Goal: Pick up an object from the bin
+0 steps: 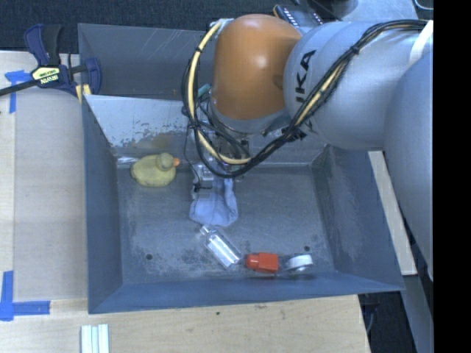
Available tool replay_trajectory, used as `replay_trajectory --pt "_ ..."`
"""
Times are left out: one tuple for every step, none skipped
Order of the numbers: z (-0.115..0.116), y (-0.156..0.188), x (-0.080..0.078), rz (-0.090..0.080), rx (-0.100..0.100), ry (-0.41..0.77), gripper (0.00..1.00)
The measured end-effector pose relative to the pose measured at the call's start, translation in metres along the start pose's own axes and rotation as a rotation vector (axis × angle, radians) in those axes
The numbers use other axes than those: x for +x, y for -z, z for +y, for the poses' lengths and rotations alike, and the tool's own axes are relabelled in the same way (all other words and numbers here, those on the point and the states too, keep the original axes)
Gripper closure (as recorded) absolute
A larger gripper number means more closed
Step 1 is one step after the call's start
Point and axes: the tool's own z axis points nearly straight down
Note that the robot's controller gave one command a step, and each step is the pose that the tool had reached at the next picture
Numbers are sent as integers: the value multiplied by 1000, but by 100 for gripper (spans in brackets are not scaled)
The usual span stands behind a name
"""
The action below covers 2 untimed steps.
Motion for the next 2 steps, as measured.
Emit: replay_trajectory --pt "-1 5 -2 -8 -2 -3 0" --pt "-44 -106 -16 -5 -2 -247 0"
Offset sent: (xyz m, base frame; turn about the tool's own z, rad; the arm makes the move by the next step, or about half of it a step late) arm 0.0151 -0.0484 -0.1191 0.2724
